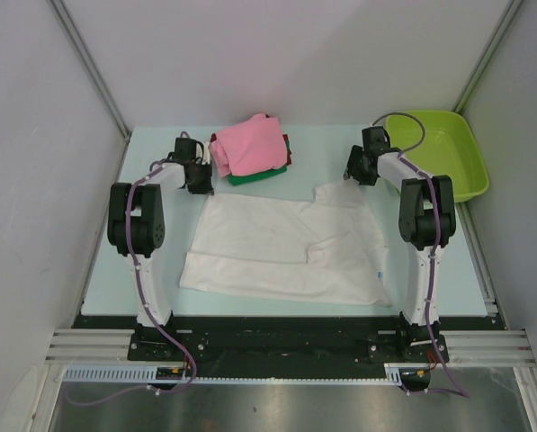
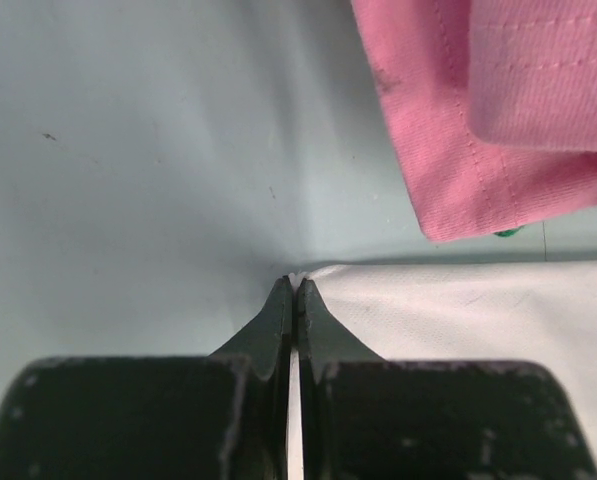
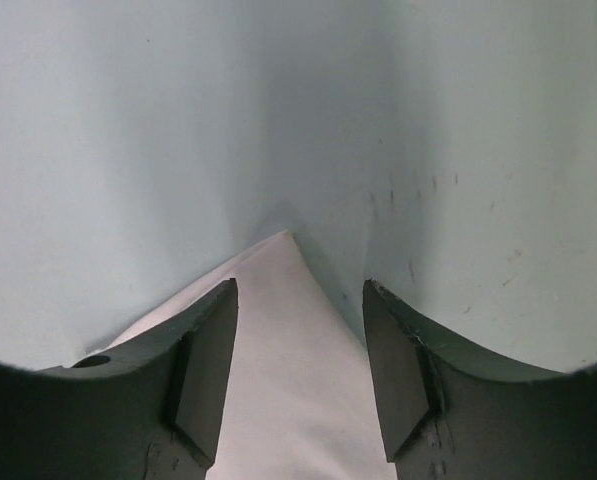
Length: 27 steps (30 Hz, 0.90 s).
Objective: Fold and stack the t-shirts
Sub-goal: Fold the tshirt
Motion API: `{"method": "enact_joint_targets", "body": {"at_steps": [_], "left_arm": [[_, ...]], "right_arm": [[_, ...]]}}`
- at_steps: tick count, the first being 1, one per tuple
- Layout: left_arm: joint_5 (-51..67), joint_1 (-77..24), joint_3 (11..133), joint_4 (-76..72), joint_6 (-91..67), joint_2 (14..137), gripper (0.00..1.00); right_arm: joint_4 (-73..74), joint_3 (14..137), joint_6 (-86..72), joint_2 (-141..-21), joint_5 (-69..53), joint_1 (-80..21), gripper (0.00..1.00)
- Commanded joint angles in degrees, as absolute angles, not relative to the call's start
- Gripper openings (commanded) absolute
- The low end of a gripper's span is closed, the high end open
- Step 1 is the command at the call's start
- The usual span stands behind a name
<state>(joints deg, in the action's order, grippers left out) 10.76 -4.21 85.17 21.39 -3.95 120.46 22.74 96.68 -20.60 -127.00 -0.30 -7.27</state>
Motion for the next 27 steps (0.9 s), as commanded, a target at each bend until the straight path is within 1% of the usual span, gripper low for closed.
{"method": "enact_joint_targets", "body": {"at_steps": [1,3,4,9,12,16,19,21,23,24,25,27], "left_arm": [[10.5,-3.5,83.9,21.6,-2.8,119.5,0.00],[10.7,-3.4,83.9,21.4,-2.9,119.5,0.00],[10.7,-3.4,83.9,21.5,-3.0,119.5,0.00],[10.9,-3.3,83.8,21.4,-3.0,119.6,0.00],[10.8,-3.3,83.9,21.4,-3.1,119.6,0.00],[10.9,-3.1,84.0,21.5,-3.1,119.7,0.00],[11.0,-3.0,83.9,21.5,-3.2,119.7,0.00],[11.0,-3.0,83.9,21.6,-3.3,119.6,0.00],[11.0,-3.0,83.8,21.5,-3.3,119.5,0.00],[11.0,-3.0,83.7,21.4,-3.4,119.4,0.00],[10.8,-2.9,83.8,21.4,-3.4,119.3,0.00],[10.8,-3.0,83.6,21.4,-3.8,119.0,0.00]], "right_arm": [[26.0,98.6,-19.3,-129.8,-1.2,-8.5,0.55],[26.5,99.5,-19.3,-130.7,-0.6,-8.6,0.51],[26.6,99.8,-19.2,-131.0,-0.4,-8.6,0.48],[28.7,104.2,-18.6,-133.5,2.2,-8.9,0.42],[30.5,106.1,-18.4,-135.0,2.2,-8.9,0.37],[30.4,106.1,-18.2,-135.6,2.2,-9.0,0.27],[30.2,105.4,-18.1,-135.7,2.0,-9.1,0.22],[30.1,105.1,-18.0,-135.6,1.9,-9.4,0.21],[30.3,104.9,-18.0,-135.8,1.6,-9.4,0.13],[30.3,104.9,-18.0,-135.8,1.8,-9.6,0.05],[30.4,104.8,-18.0,-135.7,2.2,-9.6,0.00],[29.9,104.3,-17.9,-135.4,2.5,-9.8,0.00]]}}
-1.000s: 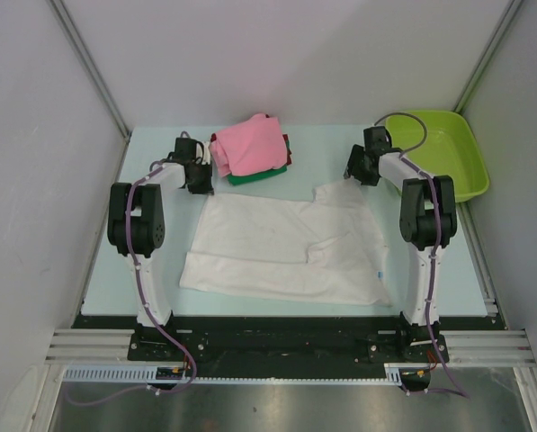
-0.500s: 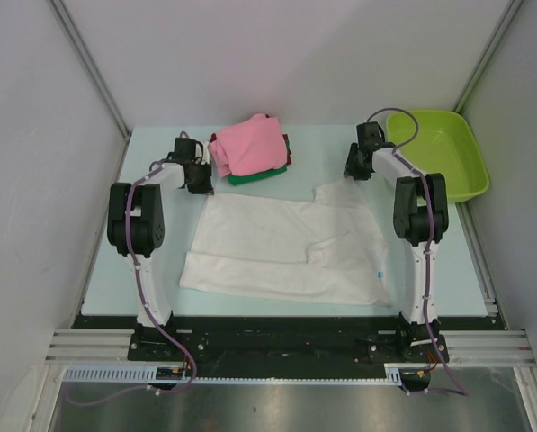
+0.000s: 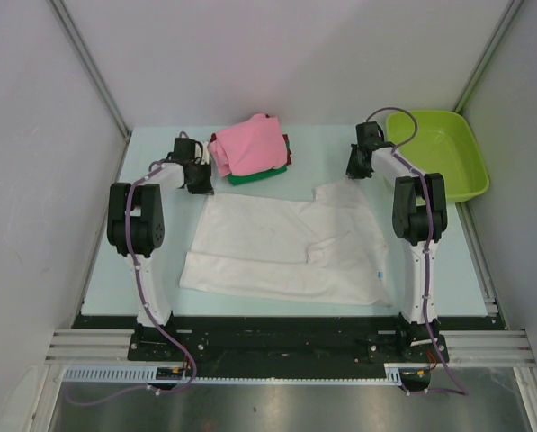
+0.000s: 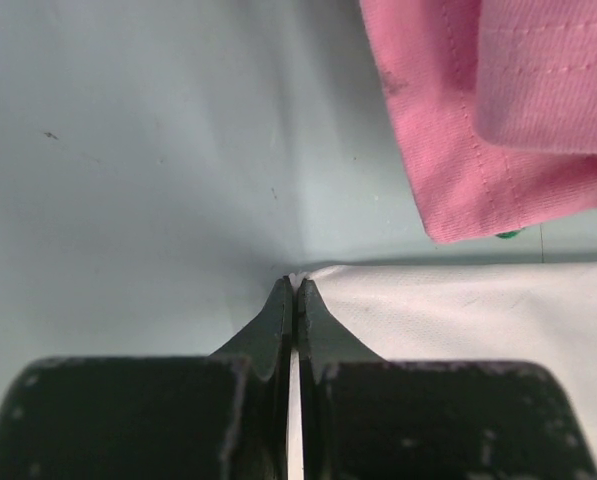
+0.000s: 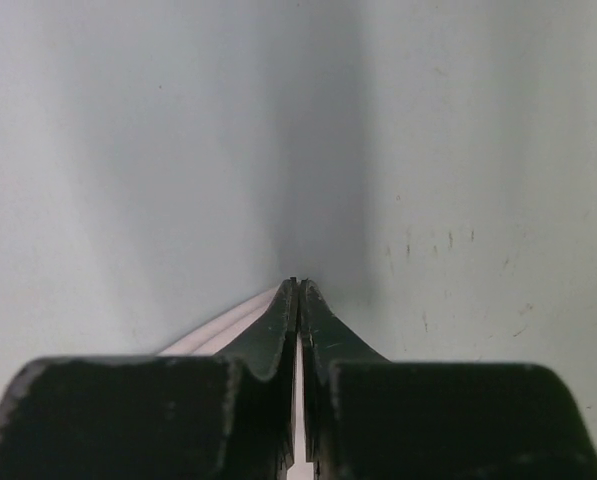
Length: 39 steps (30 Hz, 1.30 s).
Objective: Fold and stack the t-shirts
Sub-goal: Fold the tshirt
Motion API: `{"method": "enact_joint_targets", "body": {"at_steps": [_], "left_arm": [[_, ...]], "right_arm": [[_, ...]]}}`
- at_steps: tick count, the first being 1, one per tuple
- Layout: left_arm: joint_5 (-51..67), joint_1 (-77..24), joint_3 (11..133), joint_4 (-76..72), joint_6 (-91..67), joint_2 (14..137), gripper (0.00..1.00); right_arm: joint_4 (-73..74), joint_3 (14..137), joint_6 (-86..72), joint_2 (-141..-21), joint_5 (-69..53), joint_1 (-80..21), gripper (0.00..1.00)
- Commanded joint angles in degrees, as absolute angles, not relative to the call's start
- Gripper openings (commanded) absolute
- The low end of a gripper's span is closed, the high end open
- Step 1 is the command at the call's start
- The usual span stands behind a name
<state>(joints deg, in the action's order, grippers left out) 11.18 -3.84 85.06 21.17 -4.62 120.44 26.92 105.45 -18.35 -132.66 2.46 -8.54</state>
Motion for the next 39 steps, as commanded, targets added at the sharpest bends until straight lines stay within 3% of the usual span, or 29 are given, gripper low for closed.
{"method": "enact_joint_targets", "body": {"at_steps": [1,12,16,26,30,39], "left_arm": [[10.5,-2.9,83.6,21.3,-4.0,118.7,0.00],[11.7,-2.7,78.3,17.2,-5.8,108.4,0.00],[13.1,-2.7,73.6,14.2,-7.2,101.8,0.00],[11.6,-4.1,59.9,10.7,-11.7,86.9,0.00],[9.0,-4.6,56.5,14.1,-12.6,82.2,0.00],[9.8,-5.8,51.9,20.1,-12.8,75.9,0.00]], "right_arm": [[30.0,104.4,-18.1,-135.1,3.0,-9.8,0.00],[25.4,94.8,-18.2,-116.7,4.0,-11.1,0.00],[24.4,86.0,-18.2,-107.6,4.3,-11.5,0.00],[29.4,71.2,-18.9,-86.2,10.2,-15.4,0.00],[30.7,62.3,-21.3,-75.5,11.9,-15.9,0.00],[40.9,54.4,-28.1,-56.7,18.1,-22.5,0.00]]}}
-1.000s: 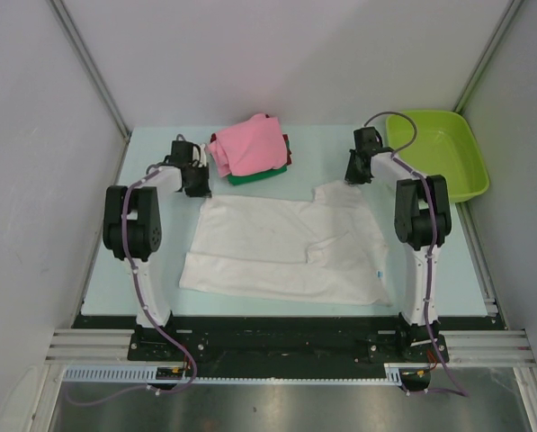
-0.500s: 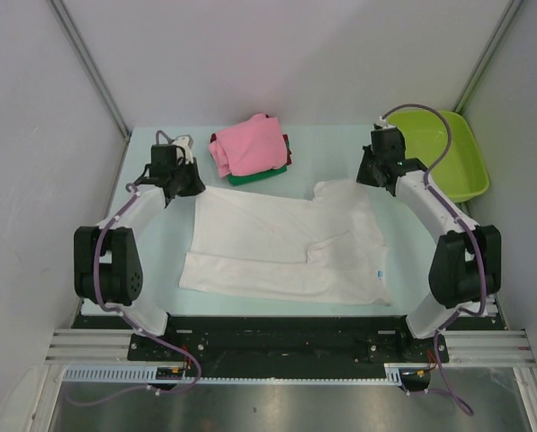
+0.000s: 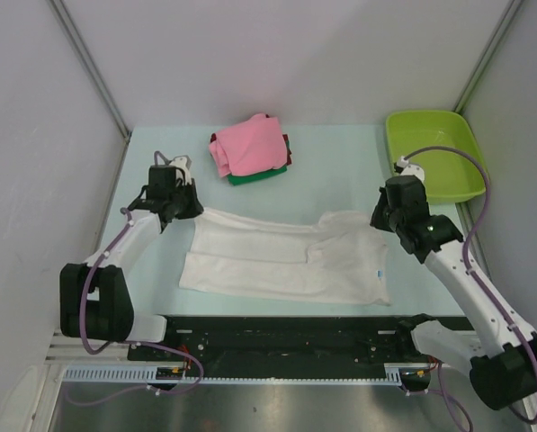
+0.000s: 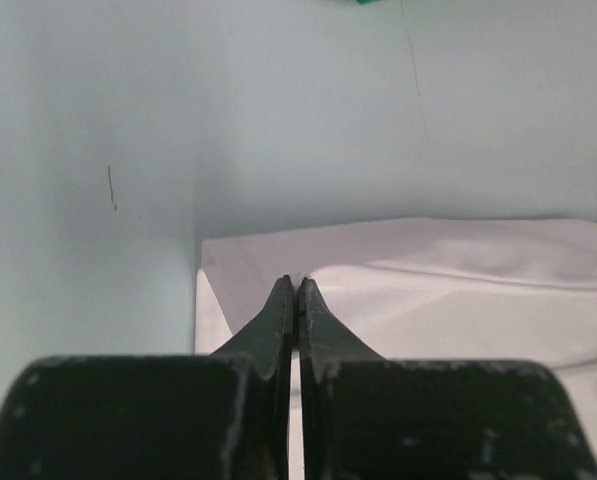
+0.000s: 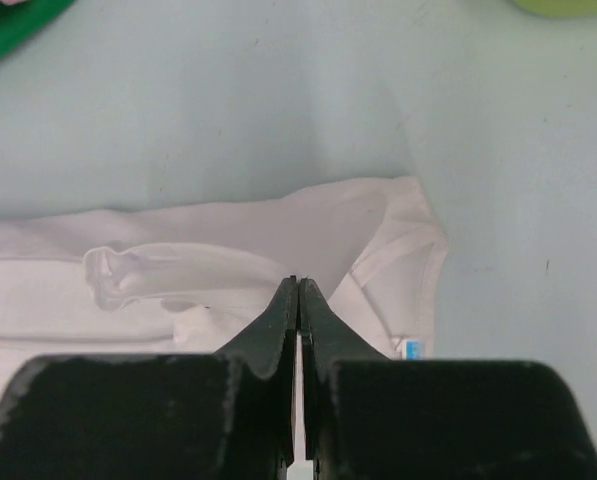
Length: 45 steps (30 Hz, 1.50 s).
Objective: Fold and stack the t-shirts
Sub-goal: Fold the tshirt
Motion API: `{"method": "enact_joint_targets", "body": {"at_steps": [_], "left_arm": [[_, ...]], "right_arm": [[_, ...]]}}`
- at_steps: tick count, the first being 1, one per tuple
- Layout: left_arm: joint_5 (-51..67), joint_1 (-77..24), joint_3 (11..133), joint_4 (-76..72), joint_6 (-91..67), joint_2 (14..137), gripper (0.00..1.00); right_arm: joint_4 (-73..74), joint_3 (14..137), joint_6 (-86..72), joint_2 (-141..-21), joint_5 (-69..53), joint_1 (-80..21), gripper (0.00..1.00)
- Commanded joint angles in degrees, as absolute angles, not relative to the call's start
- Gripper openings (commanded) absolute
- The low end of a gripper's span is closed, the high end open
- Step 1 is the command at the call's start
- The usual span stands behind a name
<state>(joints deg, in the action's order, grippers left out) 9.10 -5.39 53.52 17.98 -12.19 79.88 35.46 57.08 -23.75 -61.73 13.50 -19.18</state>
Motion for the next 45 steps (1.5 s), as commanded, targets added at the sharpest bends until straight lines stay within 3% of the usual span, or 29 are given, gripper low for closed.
{"method": "enact_joint_targets", "body": {"at_steps": [1,8,17,18,19,20,21,22,24,26,27,32,34,39,45], "left_arm": [[9.3,-5.8,51.2,20.1,-13.1,75.1,0.00],[6.8,-5.8,46.9,23.9,-13.5,68.2,0.00],[7.9,-5.7,44.2,31.5,-19.2,65.2,0.02],[9.1,-5.8,43.8,31.9,-21.1,64.8,0.09],[11.1,-5.7,43.3,32.3,-21.7,64.3,0.27],[13.3,-5.8,42.1,32.5,-22.5,62.6,0.36],[17.0,-5.8,41.4,32.6,-24.2,61.3,0.44],[18.8,-5.9,40.5,32.3,-24.9,59.4,0.57],[19.6,-5.9,38.7,32.5,-27.4,51.6,1.00],[18.6,-5.9,39.1,33.3,-28.9,46.3,1.00],[17.4,-6.0,39.9,33.6,-28.8,43.3,1.00],[17.1,-5.9,46.6,32.0,-26.6,48.8,1.00],[19.1,-5.9,48.0,29.6,-26.8,54.4,1.00],[19.3,-6.0,49.7,23.9,-29.6,64.8,1.00],[20.5,-6.1,49.2,19.8,-32.2,73.3,1.00]], "right_arm": [[41.7,53.8,-28.6,-55.4,18.5,-22.9,0.00],[49.6,49.7,-37.3,-48.0,22.6,-32.4,0.00],[63.1,48.6,-59.3,-45.9,34.7,-55.7,0.00],[64.8,48.6,-61.8,-45.7,35.8,-57.3,0.02],[66.4,48.7,-66.3,-45.3,37.3,-58.9,0.11],[68.7,48.6,-68.0,-45.1,37.8,-61.3,0.20],[69.7,48.6,-69.9,-44.8,38.3,-62.7,0.39],[70.6,48.6,-71.5,-44.4,39.4,-63.9,0.47],[71.5,48.8,-73.8,-43.2,40.6,-66.3,0.65],[71.0,49.5,-73.5,-42.3,41.4,-66.4,0.80],[70.1,49.7,-72.5,-42.2,42.4,-66.4,0.99],[61.3,51.7,-63.0,-45.8,47.5,-64.2,1.00],[57.8,51.7,-56.2,-48.9,47.0,-58.9,1.00],[44.2,50.3,-42.0,-54.3,33.7,-41.3,1.00],[32.4,46.0,-39.3,-58.6,18.6,-23.2,1.00]]}}
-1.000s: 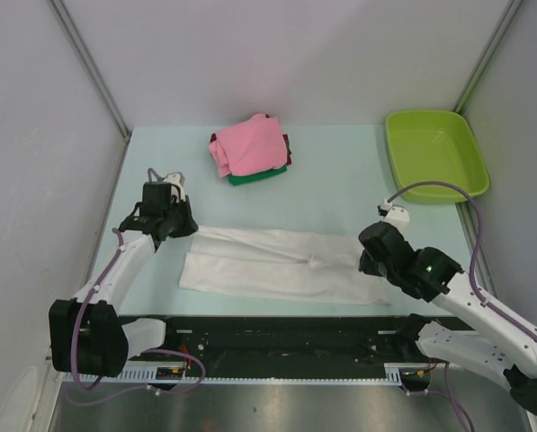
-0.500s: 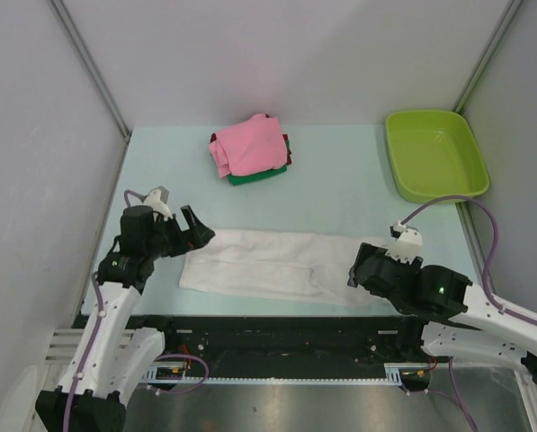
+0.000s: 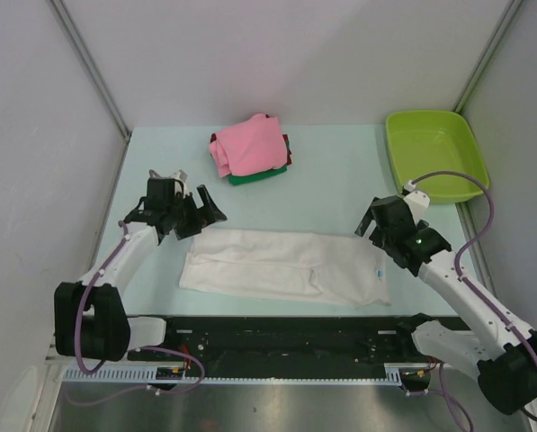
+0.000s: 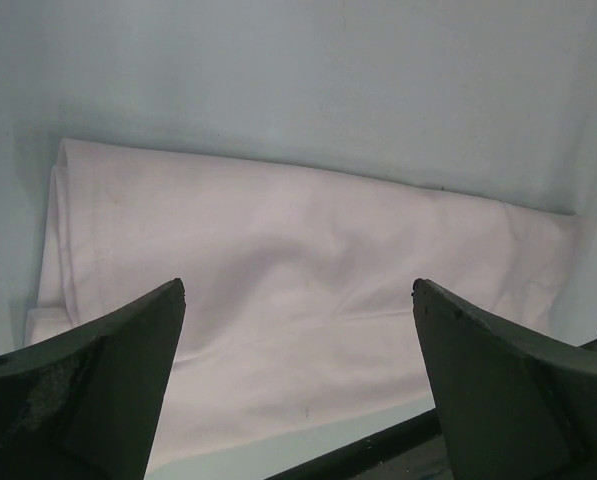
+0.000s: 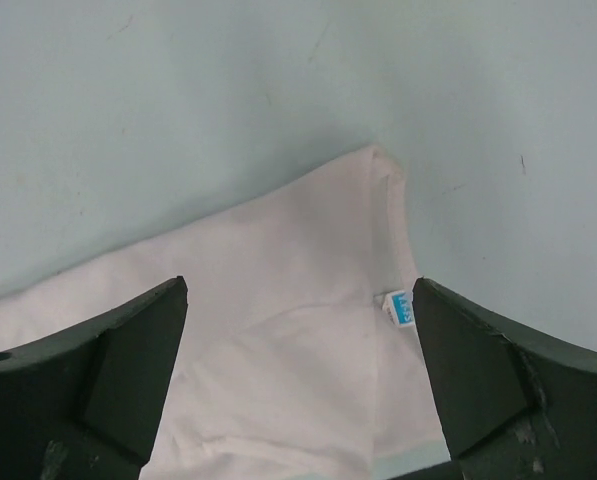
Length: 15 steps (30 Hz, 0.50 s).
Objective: Fold and stack the t-shirts
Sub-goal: Fold the tshirt
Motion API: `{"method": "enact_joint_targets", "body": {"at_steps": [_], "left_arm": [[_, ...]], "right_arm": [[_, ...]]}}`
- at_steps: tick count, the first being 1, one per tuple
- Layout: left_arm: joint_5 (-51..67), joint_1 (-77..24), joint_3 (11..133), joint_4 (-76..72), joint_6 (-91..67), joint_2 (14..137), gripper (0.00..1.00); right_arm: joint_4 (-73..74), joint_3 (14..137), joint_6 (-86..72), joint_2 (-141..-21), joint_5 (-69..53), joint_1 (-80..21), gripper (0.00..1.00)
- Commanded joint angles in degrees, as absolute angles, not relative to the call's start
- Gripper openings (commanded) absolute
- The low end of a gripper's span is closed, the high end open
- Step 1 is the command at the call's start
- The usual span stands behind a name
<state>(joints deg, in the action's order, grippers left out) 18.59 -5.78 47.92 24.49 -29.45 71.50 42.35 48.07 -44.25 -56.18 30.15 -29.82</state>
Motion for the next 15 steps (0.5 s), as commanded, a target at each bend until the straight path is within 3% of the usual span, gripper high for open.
{"method": "enact_joint_targets", "body": {"at_steps": [1,15], "left_arm": [[20.5,-6.0,48.3,18.9,-32.3,73.6,1.00],[21.2,-6.0,42.5,18.1,-30.4,73.0,1.00]], "right_arm": [[31.0,45.3,-39.5,-60.3,17.5,-22.3,1.00],[24.3,38.7,-42.0,-65.1,6.0,-13.2,0.99]]}}
